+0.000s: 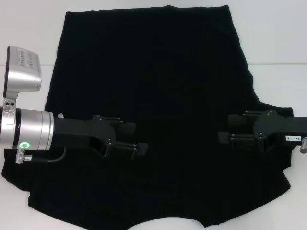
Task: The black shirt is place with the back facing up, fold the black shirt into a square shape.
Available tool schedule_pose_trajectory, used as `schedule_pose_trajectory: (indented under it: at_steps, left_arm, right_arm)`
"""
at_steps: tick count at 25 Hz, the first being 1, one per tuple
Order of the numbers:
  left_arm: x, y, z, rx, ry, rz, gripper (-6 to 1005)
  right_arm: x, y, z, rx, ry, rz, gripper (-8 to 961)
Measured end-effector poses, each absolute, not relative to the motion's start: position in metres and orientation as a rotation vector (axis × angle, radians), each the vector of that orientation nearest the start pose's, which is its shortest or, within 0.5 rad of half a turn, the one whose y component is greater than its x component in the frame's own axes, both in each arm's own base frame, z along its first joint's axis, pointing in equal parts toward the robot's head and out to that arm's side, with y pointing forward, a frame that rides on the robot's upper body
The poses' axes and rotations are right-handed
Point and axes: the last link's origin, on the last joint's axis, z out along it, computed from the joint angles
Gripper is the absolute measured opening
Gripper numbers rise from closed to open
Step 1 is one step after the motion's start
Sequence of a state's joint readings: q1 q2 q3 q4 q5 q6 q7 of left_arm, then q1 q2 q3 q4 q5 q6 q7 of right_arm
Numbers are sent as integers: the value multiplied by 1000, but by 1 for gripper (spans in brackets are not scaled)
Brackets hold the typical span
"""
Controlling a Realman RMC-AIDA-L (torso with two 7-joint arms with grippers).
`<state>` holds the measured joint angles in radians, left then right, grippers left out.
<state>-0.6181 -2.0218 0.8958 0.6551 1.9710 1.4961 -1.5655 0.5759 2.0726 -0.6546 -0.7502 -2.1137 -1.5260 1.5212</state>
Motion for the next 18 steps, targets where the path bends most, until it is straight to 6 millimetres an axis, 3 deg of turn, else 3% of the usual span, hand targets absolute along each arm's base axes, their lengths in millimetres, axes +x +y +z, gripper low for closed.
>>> schedule_pose_trajectory:
  at_steps: [18]
  left_arm:
    - [-235,355,-6,-2857,-681,-545,806]
  right_arm:
    - [259,350,17,-2699,696,561,748]
